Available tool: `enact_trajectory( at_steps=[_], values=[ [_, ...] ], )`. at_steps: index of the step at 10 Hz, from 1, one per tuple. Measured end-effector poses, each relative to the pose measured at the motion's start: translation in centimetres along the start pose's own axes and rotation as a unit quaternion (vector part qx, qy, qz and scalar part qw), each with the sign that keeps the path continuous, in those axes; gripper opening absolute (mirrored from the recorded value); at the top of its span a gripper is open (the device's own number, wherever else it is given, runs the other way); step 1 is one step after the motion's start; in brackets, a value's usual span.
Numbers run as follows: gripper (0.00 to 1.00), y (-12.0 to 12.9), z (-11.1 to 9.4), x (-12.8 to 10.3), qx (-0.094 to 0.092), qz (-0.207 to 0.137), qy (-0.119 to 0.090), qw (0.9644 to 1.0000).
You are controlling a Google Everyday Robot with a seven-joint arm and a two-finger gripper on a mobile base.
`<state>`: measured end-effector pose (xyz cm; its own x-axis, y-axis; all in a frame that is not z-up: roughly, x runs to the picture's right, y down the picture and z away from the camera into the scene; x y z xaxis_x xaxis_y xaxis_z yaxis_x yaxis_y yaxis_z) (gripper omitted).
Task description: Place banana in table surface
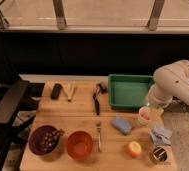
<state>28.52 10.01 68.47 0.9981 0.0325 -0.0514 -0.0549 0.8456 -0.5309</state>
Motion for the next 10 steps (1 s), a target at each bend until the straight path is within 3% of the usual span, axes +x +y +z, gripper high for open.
enact_trajectory(
  at_steps=[3, 4, 5, 6, 7, 10],
  values=[
    [0.65, -0.1, 0.0, -0.2, 0.006, -0.013, 0.003, 0.9999],
    [0.65, -0.6, -0.5, -0.6, 0.016, -0.039, 0.002, 0.9991],
    [0.65, -1.9, -1.2, -1.9, 0.029, -0.1, -0.004, 0.9946],
    [0.65, -2.7, -1.6, -3.2, 0.036, -0.143, -0.009, 0.989],
    [0.65, -3.8, -2.3, -5.4, 0.048, -0.199, -0.019, 0.9787],
    [0.65, -5.7, -3.5, -12.8, 0.072, -0.296, -0.058, 0.9508]
  ],
)
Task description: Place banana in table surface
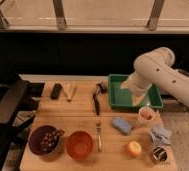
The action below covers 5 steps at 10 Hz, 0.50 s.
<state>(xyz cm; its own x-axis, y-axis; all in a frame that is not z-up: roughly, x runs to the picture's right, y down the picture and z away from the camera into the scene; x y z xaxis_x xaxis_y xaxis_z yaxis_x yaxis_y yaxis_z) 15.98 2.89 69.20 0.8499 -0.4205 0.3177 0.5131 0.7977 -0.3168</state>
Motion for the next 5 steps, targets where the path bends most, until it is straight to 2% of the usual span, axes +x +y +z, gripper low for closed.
enact_trajectory(
  at_steps=[5],
  values=[
    [0.65, 0.48, 0.12, 0.45, -0.005, 0.002, 0.005, 1.0]
  ],
)
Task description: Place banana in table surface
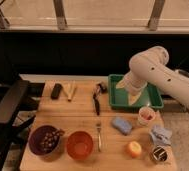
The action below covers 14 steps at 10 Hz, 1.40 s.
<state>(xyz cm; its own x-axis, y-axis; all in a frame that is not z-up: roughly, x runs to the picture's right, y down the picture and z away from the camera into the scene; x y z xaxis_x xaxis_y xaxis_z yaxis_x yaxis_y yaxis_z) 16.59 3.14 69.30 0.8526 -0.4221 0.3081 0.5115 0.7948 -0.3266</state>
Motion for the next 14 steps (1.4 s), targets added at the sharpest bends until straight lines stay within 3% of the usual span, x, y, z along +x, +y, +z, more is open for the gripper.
enact_trajectory(
  at_steps=[3, 6, 9, 11, 14],
  values=[
    [0.65, -1.9, 0.7, -0.4, 0.006, -0.026, -0.003, 0.9996],
    [0.65, -7.7, 3.8, -0.1, 0.017, -0.067, -0.018, 0.9975],
    [0.65, -13.9, 7.9, -1.1, 0.028, -0.109, -0.04, 0.9928],
    [0.65, -17.3, 9.9, -3.4, 0.035, -0.14, -0.062, 0.9877],
    [0.65, -21.5, 11.3, -9.1, 0.044, -0.202, -0.085, 0.9747]
  ],
)
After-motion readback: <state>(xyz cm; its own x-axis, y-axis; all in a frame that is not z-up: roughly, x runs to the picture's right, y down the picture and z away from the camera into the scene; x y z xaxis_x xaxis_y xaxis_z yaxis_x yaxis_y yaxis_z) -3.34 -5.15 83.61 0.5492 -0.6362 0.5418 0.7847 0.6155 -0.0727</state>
